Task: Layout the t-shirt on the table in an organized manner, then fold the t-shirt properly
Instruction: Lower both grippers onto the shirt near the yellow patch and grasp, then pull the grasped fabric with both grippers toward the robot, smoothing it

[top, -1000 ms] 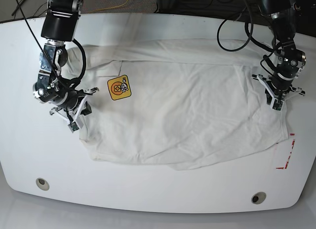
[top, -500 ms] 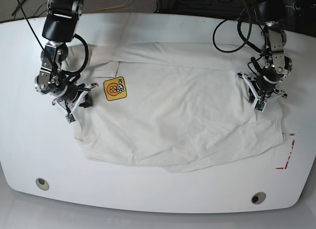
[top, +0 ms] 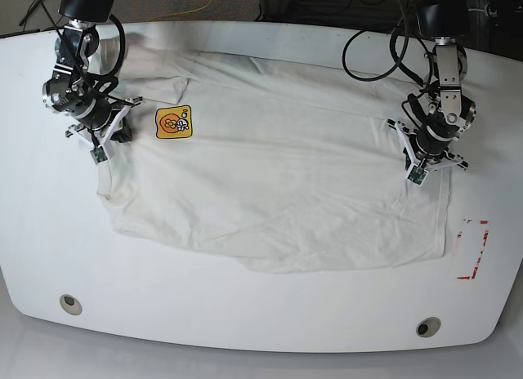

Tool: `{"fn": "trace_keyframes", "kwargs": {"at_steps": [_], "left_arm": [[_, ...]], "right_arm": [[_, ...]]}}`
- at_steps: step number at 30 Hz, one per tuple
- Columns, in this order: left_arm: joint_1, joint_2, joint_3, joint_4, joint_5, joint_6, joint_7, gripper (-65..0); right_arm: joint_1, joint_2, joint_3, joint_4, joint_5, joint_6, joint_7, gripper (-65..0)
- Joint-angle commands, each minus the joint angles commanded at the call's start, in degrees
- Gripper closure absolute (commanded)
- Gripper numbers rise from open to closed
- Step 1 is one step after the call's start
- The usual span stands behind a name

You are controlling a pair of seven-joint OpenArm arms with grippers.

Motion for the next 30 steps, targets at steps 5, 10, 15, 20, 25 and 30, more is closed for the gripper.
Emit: {"fn": "trace_keyframes", "kwargs": {"at_steps": [5,10,15,20,25,30], "left_arm": [[3.52,0.00,-0.09,3.08,2.73,-4.79,0.00,0.0],[6.51,0.00,-1.67,5.45,4.13,-4.79,0.00,0.0],[7.65,0.00,-2.99,6.51,4.22,-4.79,0.00,0.0],[7.65,-0.09,-4.57,6.24,4.22,-4.79,0.00,0.0],[5.19,-0.09,-4.57,6.07,4.22,-4.79,-0.09,0.0],[2.29,-0.09,-4.40,4.13,4.31,-4.79,-0.09,0.0]], "right_arm": [[-3.78,-1.76,0.62,2.99,0.00,0.00,0.00,0.0],[-6.33,-2.81,2.55,5.27,-0.09,0.00,0.00,0.0],[-6.77,-2.81,2.55,5.27,0.00,0.00,0.00,0.0],[-6.42,-2.81,2.55,5.19,0.00,0.00,0.00,0.0],[-4.48,-2.73,2.46,4.84,-0.53,0.00,0.00,0.0],[-2.11,-2.55,2.37,1.93,-0.53,0.00,0.00,0.0]]}}
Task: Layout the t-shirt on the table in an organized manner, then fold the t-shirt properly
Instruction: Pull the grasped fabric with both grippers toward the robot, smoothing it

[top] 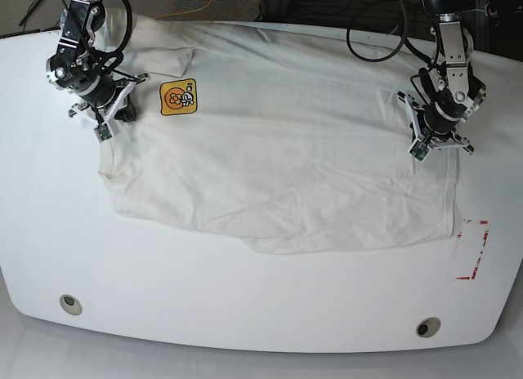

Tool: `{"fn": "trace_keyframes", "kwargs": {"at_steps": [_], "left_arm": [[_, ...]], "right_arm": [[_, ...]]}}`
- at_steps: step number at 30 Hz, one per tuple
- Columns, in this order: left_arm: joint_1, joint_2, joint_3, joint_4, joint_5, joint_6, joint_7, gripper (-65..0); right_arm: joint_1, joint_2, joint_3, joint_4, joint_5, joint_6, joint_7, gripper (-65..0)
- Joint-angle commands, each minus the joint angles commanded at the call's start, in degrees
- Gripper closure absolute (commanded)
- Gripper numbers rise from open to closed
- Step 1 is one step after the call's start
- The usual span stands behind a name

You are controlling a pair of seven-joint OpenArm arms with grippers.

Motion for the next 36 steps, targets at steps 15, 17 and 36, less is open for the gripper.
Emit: {"fn": "trace_keyframes", "kwargs": {"at_steps": [15,17,36], "left_arm": [[-12.13,0.00,0.88,-11.78,0.00,0.00,-0.18,0.0],[-13.45,-0.09,2.11,-13.27,0.00,0.00,-0.18,0.0],[-18.37,0.18,7.74,-11.60,-0.09,0.00,0.09,0.0]], "right_arm": [[10.73,2.73,0.00,-12.31,-0.09,0.00,0.26,0.0],[11.87,2.90,0.00,-13.36,-0.09,0.00,0.26,0.0],[16.53,4.75,0.00,-12.75,0.44,0.00,0.00,0.0]]}}
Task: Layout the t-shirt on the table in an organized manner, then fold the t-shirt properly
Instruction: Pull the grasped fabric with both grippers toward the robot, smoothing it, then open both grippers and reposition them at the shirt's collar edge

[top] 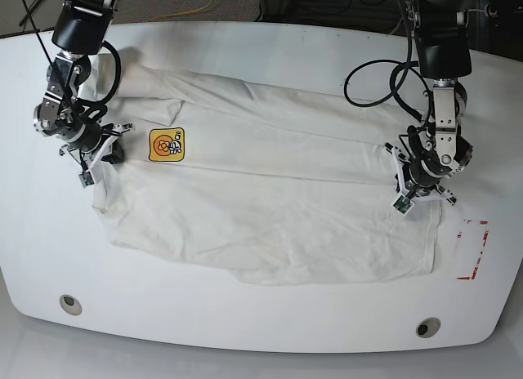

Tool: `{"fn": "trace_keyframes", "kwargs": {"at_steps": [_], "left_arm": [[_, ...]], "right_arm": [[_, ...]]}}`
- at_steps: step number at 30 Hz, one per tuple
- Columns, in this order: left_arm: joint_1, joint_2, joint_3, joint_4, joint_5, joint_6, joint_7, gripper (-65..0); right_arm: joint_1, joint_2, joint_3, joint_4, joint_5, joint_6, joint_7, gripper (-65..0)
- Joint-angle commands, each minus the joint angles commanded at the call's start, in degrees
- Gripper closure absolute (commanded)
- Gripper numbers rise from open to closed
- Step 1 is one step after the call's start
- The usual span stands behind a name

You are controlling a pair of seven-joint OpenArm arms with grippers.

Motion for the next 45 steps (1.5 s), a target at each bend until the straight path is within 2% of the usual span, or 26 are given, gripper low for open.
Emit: {"fn": "trace_keyframes", "kwargs": {"at_steps": [4,6,7,8,9,10,12,17,22,29,39,45], "left_arm": [[1.23,-0.09,0.00,3.52,0.00,0.00,0.00,0.0],[1.67,-0.18,0.00,5.89,0.00,0.00,0.00,-3.8],[1.76,-0.18,-0.09,6.77,0.00,0.00,0.00,-6.2],[1.93,-0.18,-0.09,8.44,0.00,0.00,0.00,-11.5],[2.02,-0.18,-0.09,9.05,0.00,0.00,0.00,-13.6],[2.11,-0.18,-0.18,10.64,0.00,0.00,0.00,-19.2],[2.55,-0.18,-0.53,12.57,0.00,0.00,0.00,-27.0],[3.60,0.00,-2.55,16.18,0.00,0.00,0.00,-40.5],[4.40,0.00,-2.99,19.87,0.00,0.00,0.00,-41.5],[10.29,-0.09,-4.48,26.99,-0.09,0.00,0.00,-41.5],[16.97,0.26,-10.99,31.65,-0.09,0.00,0.00,-41.5],[18.90,0.26,-12.75,31.65,-0.18,0.00,-0.09,-41.5]], "right_arm": [[0.00,-0.26,0.18,4.75,0.00,0.00,-2.55,-1.6],[0.44,-0.44,0.35,7.56,0.09,0.00,-5.01,-7.2],[0.53,-0.44,0.35,8.70,0.09,0.00,-5.63,-10.2],[0.53,-0.62,0.35,10.55,0.09,0.00,-6.15,-15.5],[0.53,-0.70,0.35,11.25,0.09,0.00,-6.24,-17.4],[0.53,-1.41,0.35,13.27,0.09,0.00,-6.42,-22.5],[0.09,-2.20,0.44,15.82,0.09,0.00,-6.51,-28.8],[-1.32,-2.90,0.44,21.27,0.09,0.00,-8.70,-39.9],[-5.10,-3.16,1.41,27.96,0.18,0.00,-10.64,-41.3],[-12.84,-5.71,8.35,34.99,4.31,0.00,-11.43,-41.3],[-20.92,-6.59,13.71,35.78,11.60,0.00,-11.43,-41.3],[-22.95,-7.30,16.97,35.87,13.80,0.00,-11.43,-41.3]]}}
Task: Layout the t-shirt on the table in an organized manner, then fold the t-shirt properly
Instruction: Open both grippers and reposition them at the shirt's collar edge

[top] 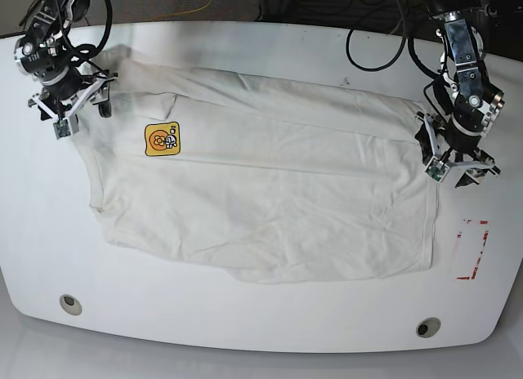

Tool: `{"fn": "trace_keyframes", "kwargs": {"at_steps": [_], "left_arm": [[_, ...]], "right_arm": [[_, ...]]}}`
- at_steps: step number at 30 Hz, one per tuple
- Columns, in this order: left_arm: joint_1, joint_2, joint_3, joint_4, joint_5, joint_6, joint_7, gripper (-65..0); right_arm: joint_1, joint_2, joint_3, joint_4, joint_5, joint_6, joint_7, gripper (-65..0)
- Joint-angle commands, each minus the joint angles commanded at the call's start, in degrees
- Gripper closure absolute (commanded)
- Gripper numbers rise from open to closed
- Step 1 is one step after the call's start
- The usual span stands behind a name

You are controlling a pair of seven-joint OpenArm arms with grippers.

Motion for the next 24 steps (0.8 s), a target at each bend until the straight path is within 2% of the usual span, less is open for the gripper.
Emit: {"fn": "trace_keyframes", "kwargs": {"at_steps": [11,18,24], "left_arm": [[1.67,0.09,0.00,0.00,0.00,0.00,-0.09,-41.5],[4.13,1.41,-0.09,0.00,0.00,0.00,-0.09,-41.5],[5.63,1.41,-0.09,0.00,0.00,0.00,-0.09,-41.5]], "right_arm": [[-5.10,-0.09,0.70,0.00,1.58,0.00,0.00,-41.2],[-8.70,-0.09,0.53,0.00,5.27,0.00,0.00,-41.2],[-10.90,-0.09,0.53,0.00,5.45,0.00,0.00,-41.2]]}}
